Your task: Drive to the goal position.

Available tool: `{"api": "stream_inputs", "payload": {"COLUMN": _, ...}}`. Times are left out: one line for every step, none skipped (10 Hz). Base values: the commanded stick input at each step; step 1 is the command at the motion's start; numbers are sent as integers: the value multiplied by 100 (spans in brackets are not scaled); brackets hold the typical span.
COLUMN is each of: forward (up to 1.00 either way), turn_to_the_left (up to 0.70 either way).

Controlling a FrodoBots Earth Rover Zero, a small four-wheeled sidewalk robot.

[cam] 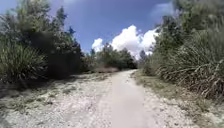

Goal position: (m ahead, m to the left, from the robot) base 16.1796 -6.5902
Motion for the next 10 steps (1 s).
{"api": "stream_inputs", "payload": {"forward": 50, "turn_to_the_left": 0}}
{"api": "stream_inputs", "payload": {"forward": 50, "turn_to_the_left": 0}}
{"api": "stream_inputs", "payload": {"forward": 50, "turn_to_the_left": 0}}
{"api": "stream_inputs", "payload": {"forward": 50, "turn_to_the_left": 0}}
{"api": "stream_inputs", "payload": {"forward": 50, "turn_to_the_left": 0}}
{"api": "stream_inputs", "payload": {"forward": 50, "turn_to_the_left": 0}}
{"api": "stream_inputs", "payload": {"forward": 50, "turn_to_the_left": 0}}
{"api": "stream_inputs", "payload": {"forward": 50, "turn_to_the_left": 0}}
{"api": "stream_inputs", "payload": {"forward": 50, "turn_to_the_left": 0}}
{"api": "stream_inputs", "payload": {"forward": 50, "turn_to_the_left": 0}}
